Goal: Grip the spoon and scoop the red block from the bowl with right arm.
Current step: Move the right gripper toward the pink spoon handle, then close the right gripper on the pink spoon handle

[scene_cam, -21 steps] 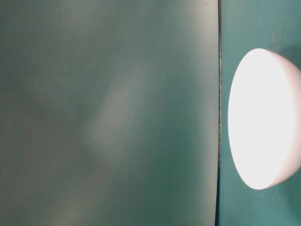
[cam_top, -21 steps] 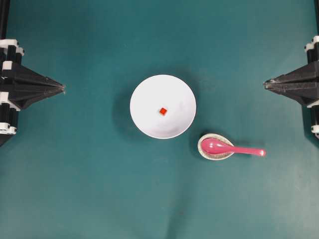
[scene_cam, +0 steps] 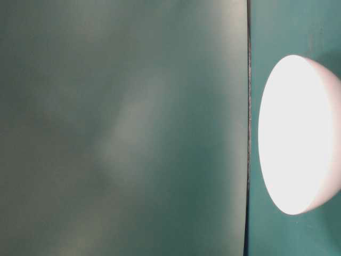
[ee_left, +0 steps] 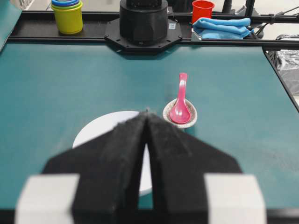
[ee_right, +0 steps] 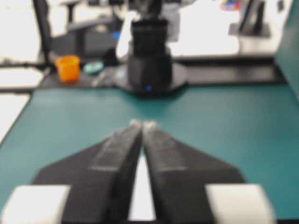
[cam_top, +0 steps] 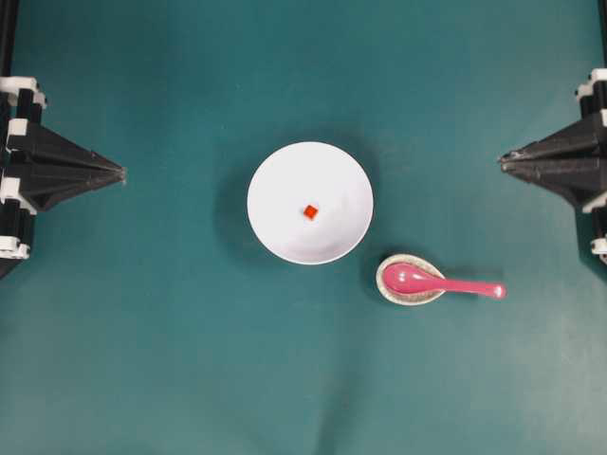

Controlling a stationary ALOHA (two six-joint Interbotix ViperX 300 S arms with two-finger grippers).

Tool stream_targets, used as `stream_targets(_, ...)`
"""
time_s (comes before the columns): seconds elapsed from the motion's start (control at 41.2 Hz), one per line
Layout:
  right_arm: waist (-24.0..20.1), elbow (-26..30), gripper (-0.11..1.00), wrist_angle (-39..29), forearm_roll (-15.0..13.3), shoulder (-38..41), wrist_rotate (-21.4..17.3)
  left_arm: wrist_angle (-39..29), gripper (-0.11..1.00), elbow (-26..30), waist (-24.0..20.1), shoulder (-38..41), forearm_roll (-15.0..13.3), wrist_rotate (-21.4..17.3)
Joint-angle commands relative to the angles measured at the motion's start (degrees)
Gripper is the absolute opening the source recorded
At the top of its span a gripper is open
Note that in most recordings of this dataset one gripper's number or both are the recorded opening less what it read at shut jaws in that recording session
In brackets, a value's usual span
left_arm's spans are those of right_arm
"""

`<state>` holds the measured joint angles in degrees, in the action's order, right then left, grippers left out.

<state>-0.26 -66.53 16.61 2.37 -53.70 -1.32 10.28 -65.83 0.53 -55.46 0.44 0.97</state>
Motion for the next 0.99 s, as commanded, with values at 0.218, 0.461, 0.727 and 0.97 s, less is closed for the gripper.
stream_targets(0.218,-3.96,-3.25,0.52,2.81,4.48,7.65,-0.09,0.09,0.0,1.67,0.18,0.18,0.09,0.0)
stream_targets(0.461,-16.0,-9.93,0.52,25.14,18.9,21.27,-0.09,0.0,0.0,1.67,0.18,0.44,0.09,1.14)
stream_targets(0.727,-35.24,-10.46,0.52,45.62,43.77,39.64,0.0,0.0,0.0,1.58,0.18,0.7,0.18,1.23)
stream_targets(0.97,-44.56,-6.94,0.52,46.76,55.02,51.33,0.09,-0.09,0.0,1.58,0.18,0.7,0.09,1.23)
